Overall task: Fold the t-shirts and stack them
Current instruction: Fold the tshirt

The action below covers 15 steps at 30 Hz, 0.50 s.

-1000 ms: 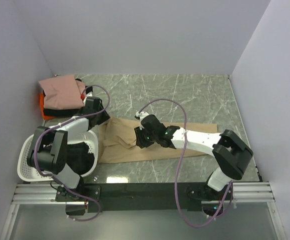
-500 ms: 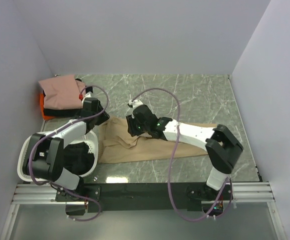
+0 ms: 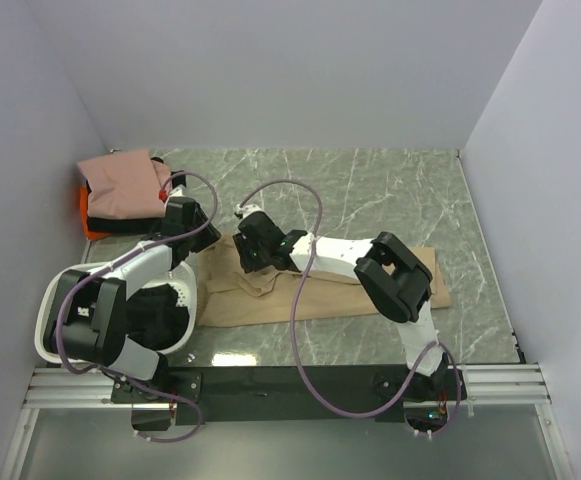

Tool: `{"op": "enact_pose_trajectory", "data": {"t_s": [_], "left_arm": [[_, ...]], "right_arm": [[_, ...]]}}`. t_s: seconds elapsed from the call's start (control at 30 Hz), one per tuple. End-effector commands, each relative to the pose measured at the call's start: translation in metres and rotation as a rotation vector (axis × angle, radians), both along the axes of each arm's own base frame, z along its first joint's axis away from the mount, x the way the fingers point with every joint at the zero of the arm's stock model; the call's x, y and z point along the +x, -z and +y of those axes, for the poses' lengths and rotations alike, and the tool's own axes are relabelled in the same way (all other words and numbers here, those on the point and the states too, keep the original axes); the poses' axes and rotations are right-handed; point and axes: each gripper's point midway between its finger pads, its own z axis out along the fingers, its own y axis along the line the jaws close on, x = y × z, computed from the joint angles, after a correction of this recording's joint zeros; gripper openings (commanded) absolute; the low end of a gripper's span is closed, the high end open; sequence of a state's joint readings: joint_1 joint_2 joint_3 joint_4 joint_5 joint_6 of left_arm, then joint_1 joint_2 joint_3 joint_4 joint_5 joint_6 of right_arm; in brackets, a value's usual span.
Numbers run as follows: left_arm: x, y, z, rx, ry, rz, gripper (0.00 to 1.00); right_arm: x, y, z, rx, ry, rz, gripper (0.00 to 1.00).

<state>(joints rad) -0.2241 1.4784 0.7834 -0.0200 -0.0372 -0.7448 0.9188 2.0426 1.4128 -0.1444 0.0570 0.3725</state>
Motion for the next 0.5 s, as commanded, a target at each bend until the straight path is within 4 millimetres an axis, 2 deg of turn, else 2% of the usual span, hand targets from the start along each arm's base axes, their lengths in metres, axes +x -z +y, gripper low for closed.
{"op": "enact_pose_trajectory", "data": {"t_s": [0.0,0.03,0.2,0.23,0.27,0.33,0.4,0.43,0.47], "left_arm": [[0.004,-0.019,-0.006,-0.013,0.03,-0.066,0.37],[0.004,-0.018,-0.006,-0.014,0.029,-0.064,0.37],[0.004,-0.016,-0.006,-0.014,0.03,-0.06,0.37],[0.004,-0.016,-0.006,-0.014,0.03,-0.058,0.37],[0.004,-0.015,-0.006,-0.011,0.032,-0.057,0.37],[0.004,-0.013,-0.005,-0.009,0.029,-0.053,0.37],[0.004,-0.014,-0.005,-0.008,0.028,-0.053,0.37],[0.004,-0.013,-0.005,-0.007,0.031,-0.053,0.37],[0.004,-0.014,-0.005,-0.008,0.03,-0.054,0.37]], "right_arm": [[-0.009,-0.006,0.013,0.032,-0.014,-0.015,0.44],[-0.015,-0.001,0.013,0.028,-0.026,-0.005,0.44],[-0.045,-0.002,0.023,0.047,-0.111,-0.012,0.44],[-0.053,0.004,0.019,0.038,-0.124,0.003,0.44],[-0.059,0.0,0.019,0.053,-0.137,0.005,0.44],[-0.072,0.012,0.008,0.025,-0.144,0.027,0.44],[-0.077,0.009,-0.002,0.015,-0.132,0.014,0.44],[-0.083,0.018,-0.014,-0.013,-0.124,0.022,0.44],[-0.083,0.01,-0.019,-0.005,-0.113,0.009,0.44]]}}
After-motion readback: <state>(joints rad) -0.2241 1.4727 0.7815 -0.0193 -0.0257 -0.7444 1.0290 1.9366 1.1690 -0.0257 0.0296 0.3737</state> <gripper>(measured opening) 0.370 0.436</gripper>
